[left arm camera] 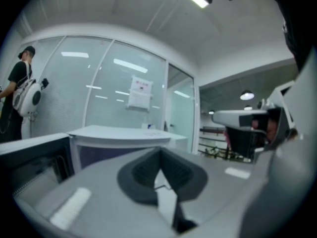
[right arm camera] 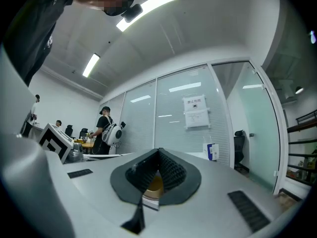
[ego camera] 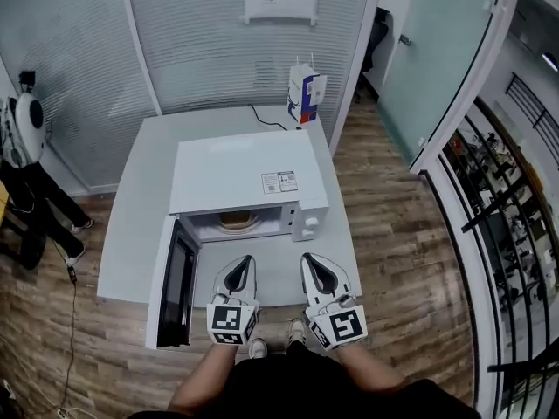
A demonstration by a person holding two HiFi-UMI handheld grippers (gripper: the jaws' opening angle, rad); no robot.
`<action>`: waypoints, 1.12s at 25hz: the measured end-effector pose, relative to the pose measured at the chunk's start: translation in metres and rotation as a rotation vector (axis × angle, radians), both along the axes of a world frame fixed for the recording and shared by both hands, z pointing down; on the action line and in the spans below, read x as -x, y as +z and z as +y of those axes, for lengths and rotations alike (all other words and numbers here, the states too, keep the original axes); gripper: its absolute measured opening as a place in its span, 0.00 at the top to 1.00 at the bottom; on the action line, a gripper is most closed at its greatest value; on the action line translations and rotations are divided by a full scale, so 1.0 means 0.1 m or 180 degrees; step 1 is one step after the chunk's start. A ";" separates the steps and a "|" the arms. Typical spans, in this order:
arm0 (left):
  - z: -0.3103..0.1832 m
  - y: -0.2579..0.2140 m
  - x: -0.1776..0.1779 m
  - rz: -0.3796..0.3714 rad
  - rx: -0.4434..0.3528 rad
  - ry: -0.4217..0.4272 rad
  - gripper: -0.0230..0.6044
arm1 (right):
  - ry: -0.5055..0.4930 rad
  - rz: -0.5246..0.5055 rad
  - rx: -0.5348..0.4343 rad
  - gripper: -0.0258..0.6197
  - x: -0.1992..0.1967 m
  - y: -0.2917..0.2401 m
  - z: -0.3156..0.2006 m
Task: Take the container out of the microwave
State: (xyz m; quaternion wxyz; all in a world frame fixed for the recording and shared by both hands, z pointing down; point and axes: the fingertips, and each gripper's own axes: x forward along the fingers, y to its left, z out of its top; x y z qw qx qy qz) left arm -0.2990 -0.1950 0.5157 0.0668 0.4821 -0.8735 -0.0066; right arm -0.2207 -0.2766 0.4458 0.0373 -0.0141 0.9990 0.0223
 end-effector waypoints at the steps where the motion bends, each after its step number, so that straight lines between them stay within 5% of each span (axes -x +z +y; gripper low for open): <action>1: 0.00 0.05 0.04 0.0026 0.0032 -0.0060 0.96 | -0.0053 0.0035 0.0013 0.96 0.05 0.05 -0.02; 21: -0.19 1.15 1.06 0.0436 0.0494 -0.0910 0.94 | -0.0647 0.0650 0.0116 0.96 1.01 1.17 -0.29; 24: -0.18 1.36 1.20 0.0586 0.0556 -0.1075 0.54 | -0.0741 0.0777 0.0157 0.96 1.09 1.41 -0.22; 28: -0.23 1.57 1.37 0.0624 0.0686 -0.1243 0.31 | -0.0783 0.0803 0.0309 0.96 1.19 1.55 -0.20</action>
